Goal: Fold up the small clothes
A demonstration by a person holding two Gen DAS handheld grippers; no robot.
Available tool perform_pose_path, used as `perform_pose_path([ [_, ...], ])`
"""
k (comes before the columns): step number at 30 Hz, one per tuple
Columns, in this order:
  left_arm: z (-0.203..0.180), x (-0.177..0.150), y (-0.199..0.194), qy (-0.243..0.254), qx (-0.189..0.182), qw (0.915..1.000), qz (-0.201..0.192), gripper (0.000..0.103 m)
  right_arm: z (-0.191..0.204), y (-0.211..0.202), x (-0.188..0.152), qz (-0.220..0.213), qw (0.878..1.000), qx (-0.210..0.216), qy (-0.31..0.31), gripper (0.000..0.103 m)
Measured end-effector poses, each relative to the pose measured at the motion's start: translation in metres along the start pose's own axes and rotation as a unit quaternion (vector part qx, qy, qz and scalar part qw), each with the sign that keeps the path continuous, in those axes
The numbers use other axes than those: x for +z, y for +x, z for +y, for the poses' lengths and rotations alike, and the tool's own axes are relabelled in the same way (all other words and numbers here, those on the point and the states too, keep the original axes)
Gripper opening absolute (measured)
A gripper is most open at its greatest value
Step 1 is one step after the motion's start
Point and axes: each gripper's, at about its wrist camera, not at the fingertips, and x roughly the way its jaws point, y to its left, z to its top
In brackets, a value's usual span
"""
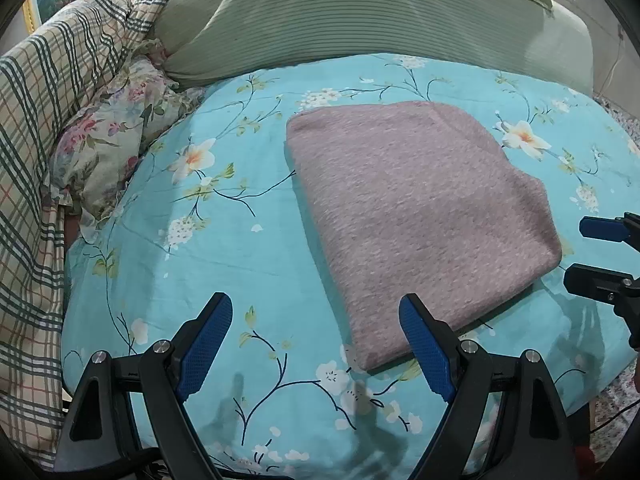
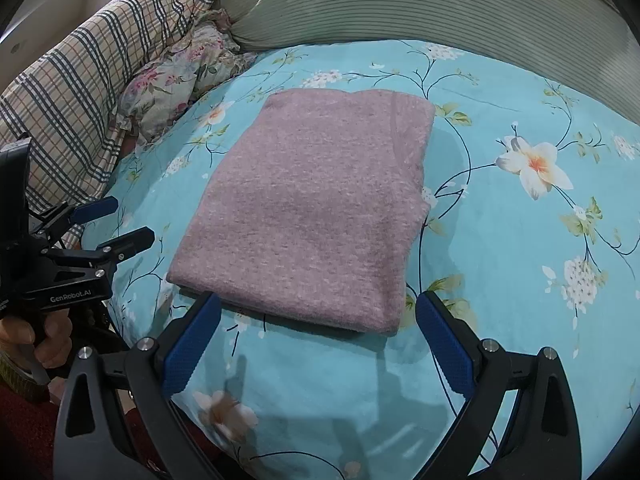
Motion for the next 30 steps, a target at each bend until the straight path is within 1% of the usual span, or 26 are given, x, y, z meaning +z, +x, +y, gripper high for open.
perform_pose_path([
  [14, -0.001, 0.006, 0.000, 0.000, -0.001, 1.0000, -0.003, 0.086, 0.010, -0.002, 0.009, -0.008, 1.000, 0.000, -0.009, 0.098],
  [30, -0.003, 0.006, -0.005, -0.004, -0.004, 1.0000, -0.006, 0.086, 0.005, -0.004, 0.007, -0.008, 1.000, 0.001, -0.009, 0.098],
])
